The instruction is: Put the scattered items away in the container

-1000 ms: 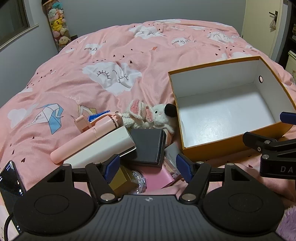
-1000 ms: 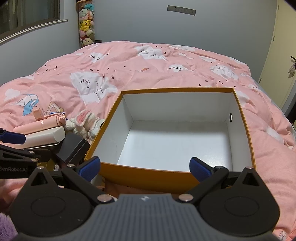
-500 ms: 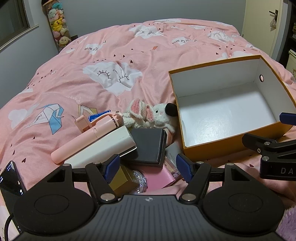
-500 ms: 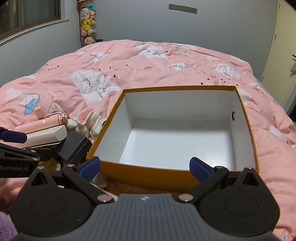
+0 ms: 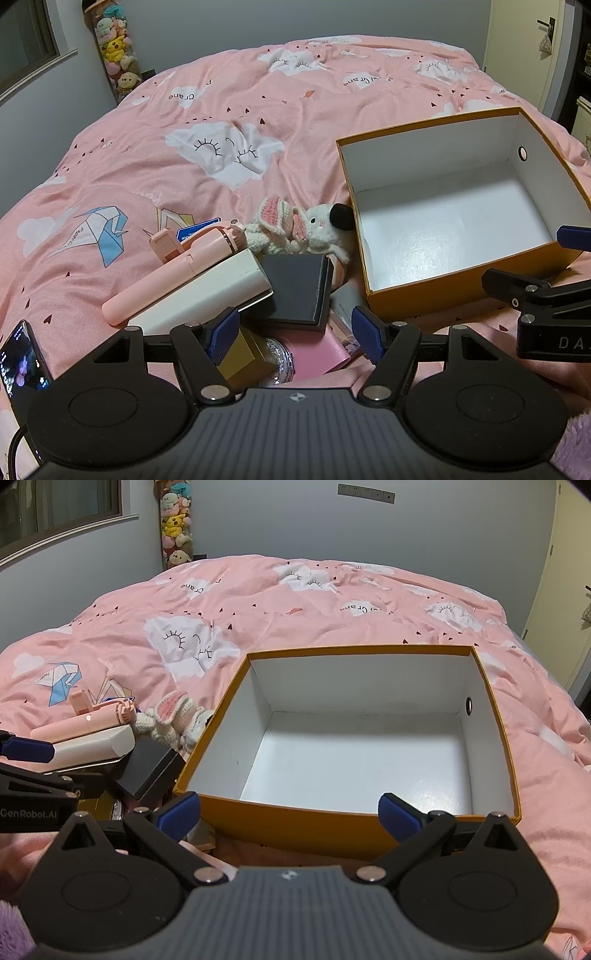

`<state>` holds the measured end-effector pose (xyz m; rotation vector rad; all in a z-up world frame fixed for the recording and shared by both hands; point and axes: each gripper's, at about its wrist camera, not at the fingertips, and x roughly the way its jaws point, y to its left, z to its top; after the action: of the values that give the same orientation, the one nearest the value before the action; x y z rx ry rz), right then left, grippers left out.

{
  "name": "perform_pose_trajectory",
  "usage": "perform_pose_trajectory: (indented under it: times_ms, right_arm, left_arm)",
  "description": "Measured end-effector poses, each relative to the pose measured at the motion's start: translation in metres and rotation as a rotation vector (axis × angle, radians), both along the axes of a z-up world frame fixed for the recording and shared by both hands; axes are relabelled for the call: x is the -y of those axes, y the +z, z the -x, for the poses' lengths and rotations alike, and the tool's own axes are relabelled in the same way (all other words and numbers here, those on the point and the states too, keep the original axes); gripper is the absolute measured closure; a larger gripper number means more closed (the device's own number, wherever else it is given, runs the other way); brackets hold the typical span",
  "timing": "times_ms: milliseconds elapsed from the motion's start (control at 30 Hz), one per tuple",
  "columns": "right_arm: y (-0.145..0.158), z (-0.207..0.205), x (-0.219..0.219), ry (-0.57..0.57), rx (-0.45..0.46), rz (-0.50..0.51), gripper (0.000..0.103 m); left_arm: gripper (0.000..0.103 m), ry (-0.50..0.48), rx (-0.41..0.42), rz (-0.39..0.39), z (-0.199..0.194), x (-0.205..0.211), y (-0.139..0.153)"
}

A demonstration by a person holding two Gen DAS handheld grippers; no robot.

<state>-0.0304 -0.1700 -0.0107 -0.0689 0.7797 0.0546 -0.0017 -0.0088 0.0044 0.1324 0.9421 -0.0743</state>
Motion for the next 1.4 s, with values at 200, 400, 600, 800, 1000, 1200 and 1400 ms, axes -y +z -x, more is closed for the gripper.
perform_pose_trajectory:
  times_ms: [200, 400, 600, 800, 1000, 1200, 1400]
  right_arm:
    - [-0.002, 0.000, -0.001, 0.002, -0.008, 0.004, 0.000]
    - [-0.002, -0.001, 0.000, 0.003, -0.014, 0.001, 0.000]
    - [-0.003, -0.001, 0.001, 0.006, -0.021, -0.009, 0.000]
    - [-0.004, -0.002, 0.001, 0.010, -0.029, -0.011, 0.000]
    - [-0.006, -0.003, 0.001, 0.010, -0.038, -0.016, 0.000]
    - [-0.007, -0.006, 0.004, 0.048, -0.051, -0.069, 0.001]
    - [0.001, -0.007, 0.003, 0.111, 0.033, -0.112, 0.001]
  left_arm:
    - [0.023, -0.003, 0.001, -0.001, 0.001, -0.001, -0.001]
    - [0.024, -0.007, -0.007, -0.003, 0.001, 0.000, -0.005]
    - [0.023, -0.009, -0.012, -0.002, 0.001, 0.000, -0.005]
    - [0.023, -0.009, -0.016, 0.000, 0.001, 0.000, -0.006]
    - [0.023, 0.007, -0.027, 0.027, -0.002, -0.005, -0.007]
    - [0.023, 0.018, -0.005, 0.081, -0.005, -0.018, -0.004]
    - [0.023, 0.072, 0.096, 0.157, -0.010, -0.049, 0.011]
